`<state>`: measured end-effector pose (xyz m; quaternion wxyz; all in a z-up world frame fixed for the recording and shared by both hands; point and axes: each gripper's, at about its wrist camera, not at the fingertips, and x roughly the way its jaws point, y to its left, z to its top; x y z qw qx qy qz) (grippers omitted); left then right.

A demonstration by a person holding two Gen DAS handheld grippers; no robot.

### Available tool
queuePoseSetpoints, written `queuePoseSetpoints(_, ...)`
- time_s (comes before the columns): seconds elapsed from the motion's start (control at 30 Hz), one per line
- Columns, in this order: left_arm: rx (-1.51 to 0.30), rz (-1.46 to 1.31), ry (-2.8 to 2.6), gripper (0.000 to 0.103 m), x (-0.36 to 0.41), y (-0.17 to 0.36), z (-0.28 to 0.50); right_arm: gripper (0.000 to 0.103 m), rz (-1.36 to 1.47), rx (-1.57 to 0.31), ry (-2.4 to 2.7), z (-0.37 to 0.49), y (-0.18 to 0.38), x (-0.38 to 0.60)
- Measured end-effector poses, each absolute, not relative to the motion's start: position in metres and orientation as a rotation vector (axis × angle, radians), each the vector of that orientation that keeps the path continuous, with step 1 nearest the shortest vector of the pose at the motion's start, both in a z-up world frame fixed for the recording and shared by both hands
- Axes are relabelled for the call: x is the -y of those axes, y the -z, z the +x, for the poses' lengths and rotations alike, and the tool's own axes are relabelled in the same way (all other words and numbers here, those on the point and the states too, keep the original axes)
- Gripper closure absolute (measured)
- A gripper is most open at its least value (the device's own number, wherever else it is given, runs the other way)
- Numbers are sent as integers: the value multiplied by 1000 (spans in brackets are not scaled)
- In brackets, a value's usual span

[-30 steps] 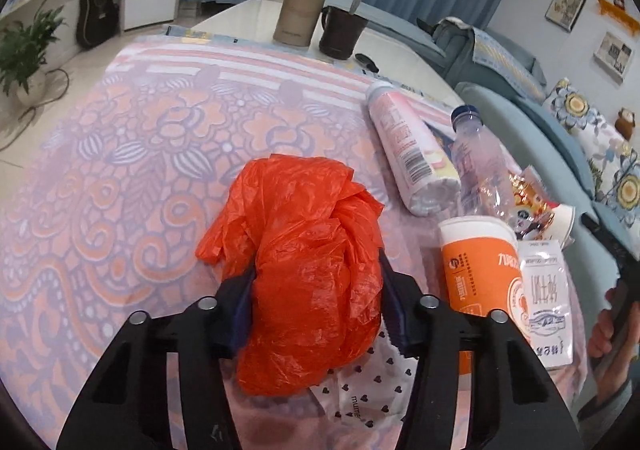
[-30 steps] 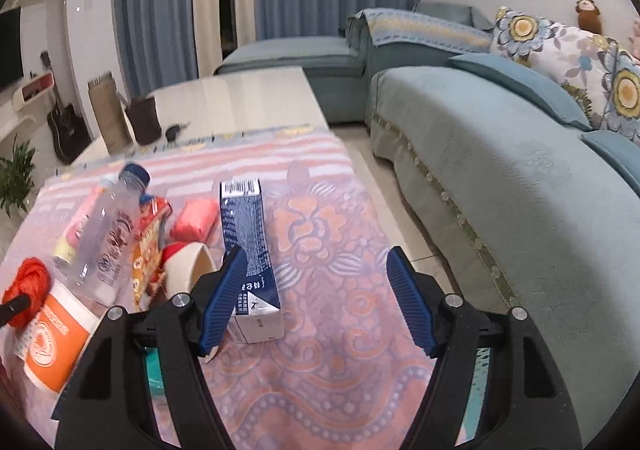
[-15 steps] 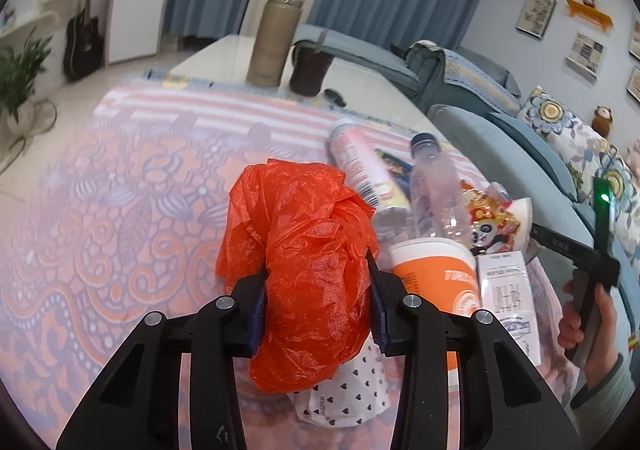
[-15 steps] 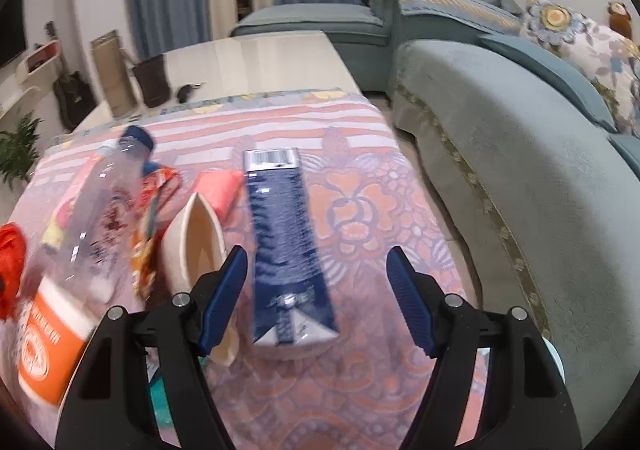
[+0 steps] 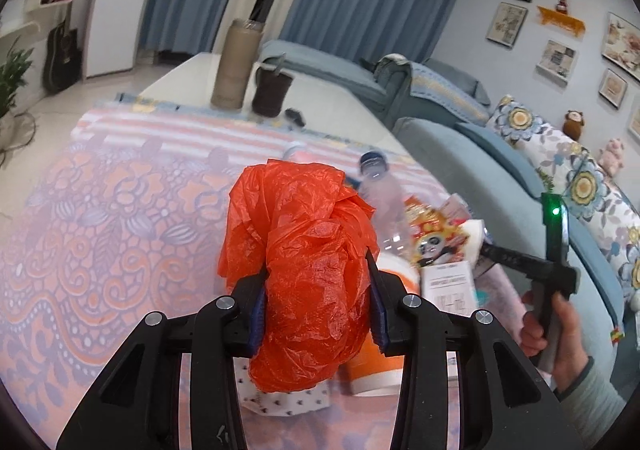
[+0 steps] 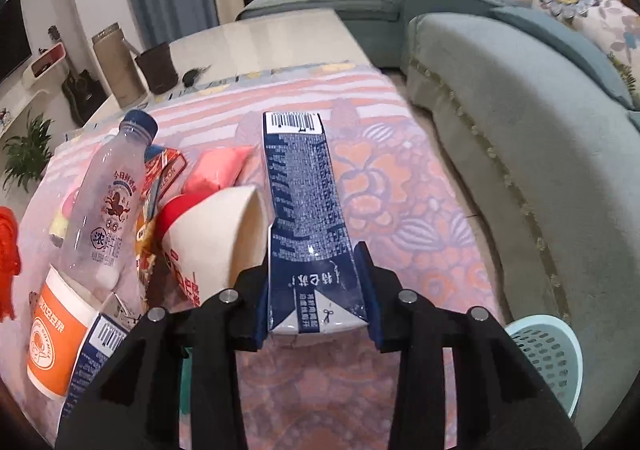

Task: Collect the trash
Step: 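Carry both items over the blue basket and open both tools to drop them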

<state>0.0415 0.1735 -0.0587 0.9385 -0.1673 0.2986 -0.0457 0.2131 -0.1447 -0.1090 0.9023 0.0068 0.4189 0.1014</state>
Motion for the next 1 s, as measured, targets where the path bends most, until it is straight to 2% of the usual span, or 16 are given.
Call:
queuePoseSetpoints(0.27,-559,-270,227,65,-117,24,32,69,72,-709,-136,148,69,191)
queuePoseSetpoints(0.57,-554,-205,512,65,11,4,44,69,137,-630,-31,68,44,269)
queuePoseSetpoints(0.73,-591,-133,626,65,80,14,56,69,196,-635,56,35,52,319)
queuePoseSetpoints(1.0,-696,-1,740,65,173,45,73,69,326,-780,221,13,112,391)
